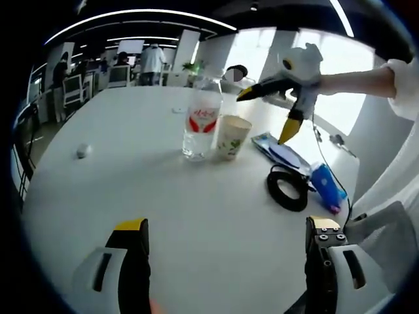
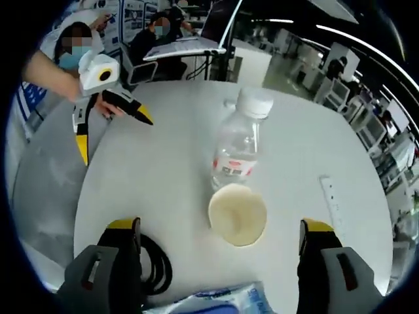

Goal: Arrange the tabletop items into an orderly group along one side of the table until the central work area is clear of visible clutter.

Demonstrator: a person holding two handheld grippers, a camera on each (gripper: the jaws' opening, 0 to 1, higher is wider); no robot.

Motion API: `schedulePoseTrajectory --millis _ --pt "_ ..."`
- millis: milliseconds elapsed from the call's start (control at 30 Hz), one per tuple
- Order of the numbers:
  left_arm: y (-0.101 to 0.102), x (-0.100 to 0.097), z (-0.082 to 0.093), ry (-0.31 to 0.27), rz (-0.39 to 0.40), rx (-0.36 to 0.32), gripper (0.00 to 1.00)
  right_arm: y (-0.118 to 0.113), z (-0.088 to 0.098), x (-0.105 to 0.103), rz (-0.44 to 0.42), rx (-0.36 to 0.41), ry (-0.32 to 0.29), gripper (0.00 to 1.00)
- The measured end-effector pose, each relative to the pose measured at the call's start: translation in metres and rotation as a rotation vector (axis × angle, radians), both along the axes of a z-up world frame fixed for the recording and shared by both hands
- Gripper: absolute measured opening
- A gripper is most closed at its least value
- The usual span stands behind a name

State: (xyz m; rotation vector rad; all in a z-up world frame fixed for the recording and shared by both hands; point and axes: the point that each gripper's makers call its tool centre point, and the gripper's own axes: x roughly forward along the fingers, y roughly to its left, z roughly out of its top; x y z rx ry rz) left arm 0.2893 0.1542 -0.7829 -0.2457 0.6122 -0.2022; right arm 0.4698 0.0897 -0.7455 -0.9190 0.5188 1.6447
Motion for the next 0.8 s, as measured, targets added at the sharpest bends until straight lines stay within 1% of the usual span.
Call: schedulePoseTrajectory --millis 100,200,333,400,500,567,800 --pt "-0.002 0.001 0.001 0.0 -0.007 0.004 0.96 -0.004 0.001 0.002 -0.024 0.008 0.02 1.0" --pt "-0.004 0.003 0.003 -0.001 -0.013 0.005 0.96 -0.008 0.002 0.002 -0.03 0.008 0.019 1.0" --pt "-0.008 0.004 0.004 -0.001 -0.024 0.01 0.96 -0.015 0.002 0.0 -0.043 -0.002 0.039 1.0" --pt "-0.009 0.005 0.004 -0.002 -0.027 0.011 0.96 -0.019 0.002 0.002 -0.04 0.0 0.014 0.99" --pt "-0.013 0.007 0.006 -0.002 -0.036 0.015 0.96 -0.025 0.003 0.002 -0.053 0.007 0.022 0.98" --pt "-0.016 0.008 0.007 -0.003 -0.04 0.014 0.96 -0.03 0.003 0.003 -0.059 0.009 0.016 0.98" --pt "-0.022 0.012 0.01 -0.004 -0.062 0.021 0.96 -0.048 0.01 0.008 -0.116 0.033 0.036 0.98"
